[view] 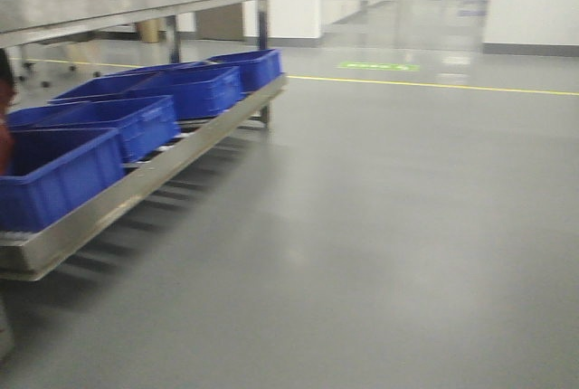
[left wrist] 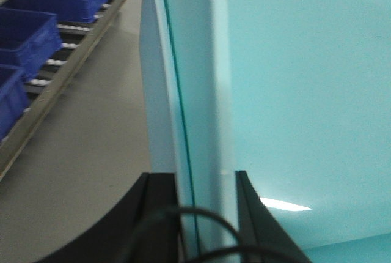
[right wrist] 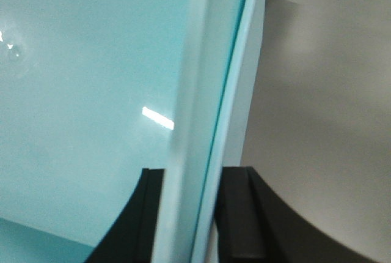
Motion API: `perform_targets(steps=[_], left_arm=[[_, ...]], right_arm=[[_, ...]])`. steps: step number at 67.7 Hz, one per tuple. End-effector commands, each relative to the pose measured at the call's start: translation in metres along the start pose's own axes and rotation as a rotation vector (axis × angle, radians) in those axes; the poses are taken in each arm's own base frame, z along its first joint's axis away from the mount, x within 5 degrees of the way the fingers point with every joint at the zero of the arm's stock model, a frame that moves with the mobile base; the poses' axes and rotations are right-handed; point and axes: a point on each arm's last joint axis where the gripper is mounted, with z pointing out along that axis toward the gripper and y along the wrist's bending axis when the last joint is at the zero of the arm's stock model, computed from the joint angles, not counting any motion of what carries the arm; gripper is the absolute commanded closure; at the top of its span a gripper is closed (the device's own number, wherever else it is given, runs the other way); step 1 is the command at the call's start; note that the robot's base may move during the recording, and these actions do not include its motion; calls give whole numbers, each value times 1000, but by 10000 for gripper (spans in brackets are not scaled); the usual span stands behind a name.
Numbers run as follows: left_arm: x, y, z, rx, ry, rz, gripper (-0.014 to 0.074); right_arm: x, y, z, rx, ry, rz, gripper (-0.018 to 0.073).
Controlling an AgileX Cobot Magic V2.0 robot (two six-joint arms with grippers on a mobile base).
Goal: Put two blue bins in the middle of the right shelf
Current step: 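Drive along the aisle toward the red workbench carrying the bin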
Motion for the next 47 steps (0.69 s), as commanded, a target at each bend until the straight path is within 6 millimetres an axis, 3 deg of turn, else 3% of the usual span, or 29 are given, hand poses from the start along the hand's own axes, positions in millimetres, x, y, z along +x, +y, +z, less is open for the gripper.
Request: perform_targets(steps=[1,47], left_arm=[[-16,-9,-14,60,-146,-38,707],[-16,-9,-14,60,-146,-38,707]], right_arm=[[-10,4,-10,-35,-89,4,715],[-10,4,-10,-35,-89,4,715]])
